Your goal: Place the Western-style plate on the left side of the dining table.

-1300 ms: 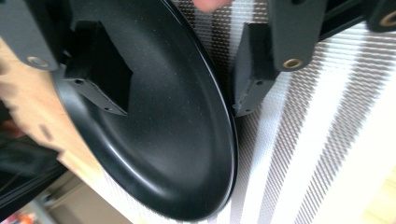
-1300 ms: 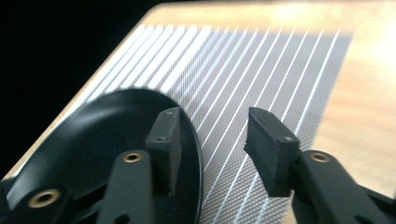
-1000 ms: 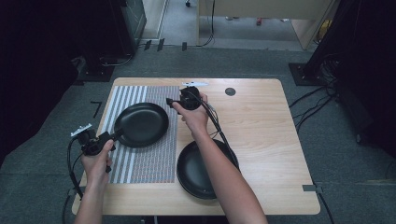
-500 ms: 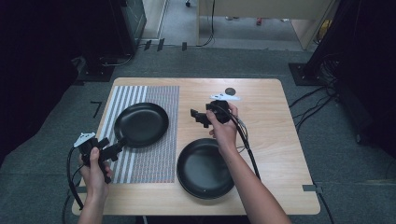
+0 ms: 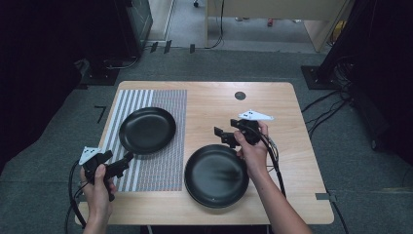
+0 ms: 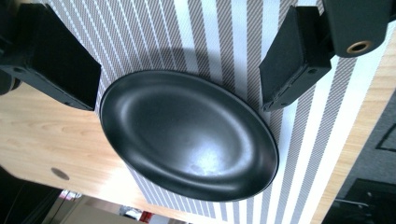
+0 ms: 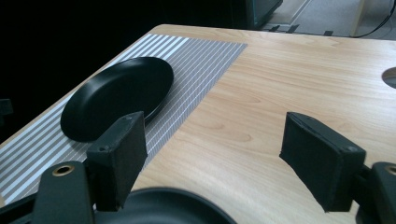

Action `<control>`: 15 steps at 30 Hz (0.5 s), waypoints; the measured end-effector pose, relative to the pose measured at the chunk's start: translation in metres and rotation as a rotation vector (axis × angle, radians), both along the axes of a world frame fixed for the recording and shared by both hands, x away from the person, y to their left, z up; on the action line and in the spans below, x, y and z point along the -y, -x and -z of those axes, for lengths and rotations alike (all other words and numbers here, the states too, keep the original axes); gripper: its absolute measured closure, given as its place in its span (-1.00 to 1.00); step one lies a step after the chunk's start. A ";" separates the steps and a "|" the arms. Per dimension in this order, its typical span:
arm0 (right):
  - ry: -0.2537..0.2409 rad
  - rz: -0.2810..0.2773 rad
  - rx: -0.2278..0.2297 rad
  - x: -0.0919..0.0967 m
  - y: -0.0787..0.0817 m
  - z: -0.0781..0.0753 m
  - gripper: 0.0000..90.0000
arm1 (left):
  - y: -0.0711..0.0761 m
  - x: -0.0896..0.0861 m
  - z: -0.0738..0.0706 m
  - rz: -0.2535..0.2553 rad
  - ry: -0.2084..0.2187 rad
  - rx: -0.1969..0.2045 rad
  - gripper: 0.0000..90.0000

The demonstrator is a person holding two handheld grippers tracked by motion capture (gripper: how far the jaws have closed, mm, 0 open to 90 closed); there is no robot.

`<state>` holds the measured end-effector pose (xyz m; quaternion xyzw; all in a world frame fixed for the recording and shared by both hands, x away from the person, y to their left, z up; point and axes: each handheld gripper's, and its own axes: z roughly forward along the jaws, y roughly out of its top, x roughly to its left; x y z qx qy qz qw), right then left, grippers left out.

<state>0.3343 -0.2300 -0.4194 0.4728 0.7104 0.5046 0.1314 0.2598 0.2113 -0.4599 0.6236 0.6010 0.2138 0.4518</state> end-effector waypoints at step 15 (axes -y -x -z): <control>0.005 0.042 0.031 0.042 0.041 0.008 -0.52 | 0.019 -0.005 0.015 -0.034 -0.076 0.003 -0.73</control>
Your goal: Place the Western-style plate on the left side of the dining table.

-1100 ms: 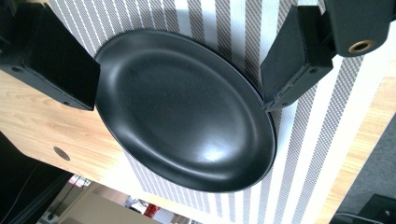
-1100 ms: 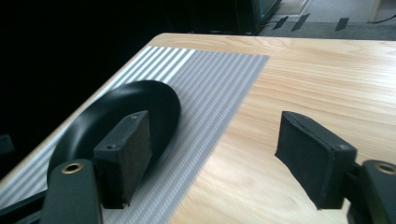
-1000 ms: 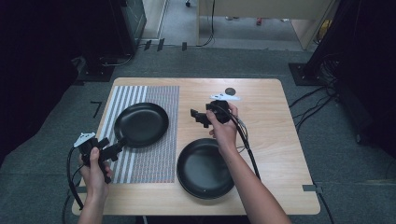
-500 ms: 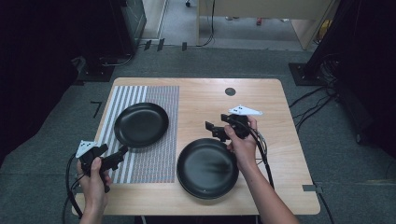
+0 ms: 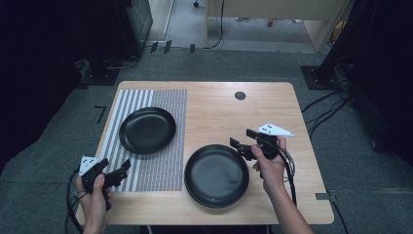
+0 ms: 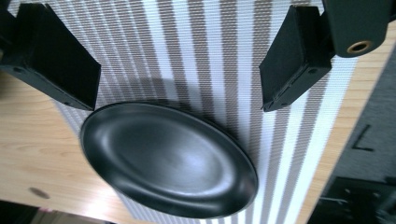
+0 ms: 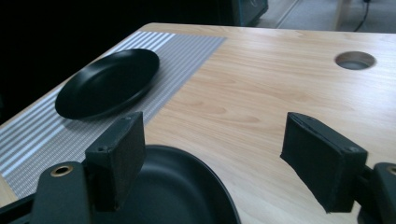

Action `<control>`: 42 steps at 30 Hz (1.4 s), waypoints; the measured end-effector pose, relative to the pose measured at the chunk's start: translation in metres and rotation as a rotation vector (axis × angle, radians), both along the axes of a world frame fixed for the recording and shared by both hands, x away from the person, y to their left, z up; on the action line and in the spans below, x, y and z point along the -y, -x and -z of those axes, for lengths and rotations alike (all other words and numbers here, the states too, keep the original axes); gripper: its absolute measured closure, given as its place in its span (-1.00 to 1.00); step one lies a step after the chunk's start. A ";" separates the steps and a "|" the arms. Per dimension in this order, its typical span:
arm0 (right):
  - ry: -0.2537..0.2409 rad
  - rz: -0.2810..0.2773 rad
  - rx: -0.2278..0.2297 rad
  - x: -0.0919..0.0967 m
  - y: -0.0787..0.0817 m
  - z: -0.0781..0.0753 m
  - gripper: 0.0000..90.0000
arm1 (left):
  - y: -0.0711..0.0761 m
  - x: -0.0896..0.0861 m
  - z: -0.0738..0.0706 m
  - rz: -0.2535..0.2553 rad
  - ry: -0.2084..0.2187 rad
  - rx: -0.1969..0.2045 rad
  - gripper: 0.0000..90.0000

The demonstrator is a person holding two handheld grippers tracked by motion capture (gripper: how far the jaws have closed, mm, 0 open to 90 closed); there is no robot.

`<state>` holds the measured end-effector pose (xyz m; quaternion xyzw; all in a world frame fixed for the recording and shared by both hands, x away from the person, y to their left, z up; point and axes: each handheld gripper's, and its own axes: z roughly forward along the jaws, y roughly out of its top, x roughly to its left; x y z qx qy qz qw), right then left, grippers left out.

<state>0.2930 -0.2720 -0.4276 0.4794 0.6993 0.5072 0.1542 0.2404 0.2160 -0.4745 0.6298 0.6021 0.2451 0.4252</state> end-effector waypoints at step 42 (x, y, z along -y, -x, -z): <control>0.078 0.306 -0.056 0.154 0.093 0.059 -0.50 | 0.031 -0.020 0.037 -0.027 -0.158 -0.069 -0.75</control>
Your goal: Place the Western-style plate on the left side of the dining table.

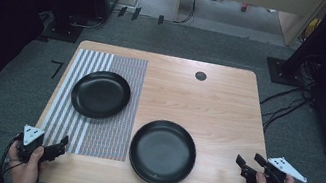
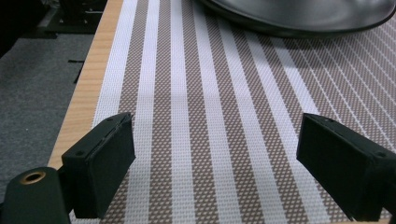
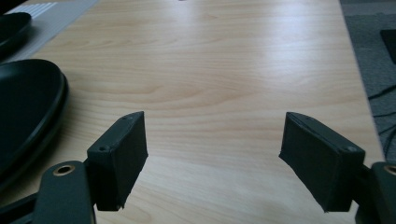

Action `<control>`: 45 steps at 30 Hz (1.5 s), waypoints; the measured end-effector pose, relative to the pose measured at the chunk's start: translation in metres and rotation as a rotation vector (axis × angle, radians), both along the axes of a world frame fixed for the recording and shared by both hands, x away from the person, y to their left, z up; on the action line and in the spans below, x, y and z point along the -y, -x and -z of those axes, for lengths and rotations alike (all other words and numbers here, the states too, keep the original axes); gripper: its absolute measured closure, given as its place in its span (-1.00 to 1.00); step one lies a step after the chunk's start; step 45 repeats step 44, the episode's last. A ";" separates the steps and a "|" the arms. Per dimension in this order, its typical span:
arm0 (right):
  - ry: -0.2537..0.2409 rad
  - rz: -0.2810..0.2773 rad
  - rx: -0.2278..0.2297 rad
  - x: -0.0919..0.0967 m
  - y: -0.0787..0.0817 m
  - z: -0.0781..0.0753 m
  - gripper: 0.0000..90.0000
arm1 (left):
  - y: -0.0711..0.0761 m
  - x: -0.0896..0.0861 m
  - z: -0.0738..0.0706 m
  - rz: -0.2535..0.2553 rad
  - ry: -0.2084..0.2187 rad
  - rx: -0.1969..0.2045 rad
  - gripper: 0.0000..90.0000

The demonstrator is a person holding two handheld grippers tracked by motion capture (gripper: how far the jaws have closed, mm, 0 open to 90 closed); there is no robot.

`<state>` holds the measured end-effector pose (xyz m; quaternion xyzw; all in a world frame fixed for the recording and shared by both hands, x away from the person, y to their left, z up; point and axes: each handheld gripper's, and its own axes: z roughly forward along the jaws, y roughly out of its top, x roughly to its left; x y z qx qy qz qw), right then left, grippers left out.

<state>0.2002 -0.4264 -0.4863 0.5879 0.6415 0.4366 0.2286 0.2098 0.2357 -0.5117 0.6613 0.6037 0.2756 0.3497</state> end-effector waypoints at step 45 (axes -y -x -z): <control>0.218 0.066 -0.151 0.011 0.020 0.039 -0.60 | 0.006 -0.005 0.011 0.009 -0.063 -0.048 -0.77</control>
